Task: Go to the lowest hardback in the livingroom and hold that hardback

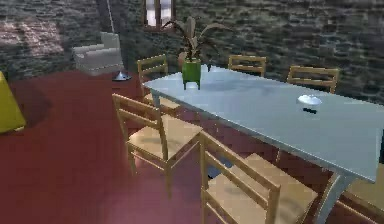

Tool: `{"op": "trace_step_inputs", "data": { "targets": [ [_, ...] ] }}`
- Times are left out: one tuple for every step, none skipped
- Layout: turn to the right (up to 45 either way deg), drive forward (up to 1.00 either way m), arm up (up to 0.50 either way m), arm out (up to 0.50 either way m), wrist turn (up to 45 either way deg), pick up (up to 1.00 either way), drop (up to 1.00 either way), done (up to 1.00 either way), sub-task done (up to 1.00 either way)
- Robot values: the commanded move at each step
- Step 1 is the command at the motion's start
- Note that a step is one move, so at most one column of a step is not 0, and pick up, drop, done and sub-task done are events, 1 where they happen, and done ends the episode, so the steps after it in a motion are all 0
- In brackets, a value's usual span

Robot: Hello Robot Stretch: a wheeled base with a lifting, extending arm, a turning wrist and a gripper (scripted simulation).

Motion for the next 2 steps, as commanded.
{"op": "trace_step_inputs", "data": {
  "targets": [
    [-45.0,0.0,0.0,0.0,0.0,0.0,0.0,0.0,0.0],
    [0.0,1.0,0.0,0.0,0.0,0.0,0.0,0.0,0.0]
  ]
}}
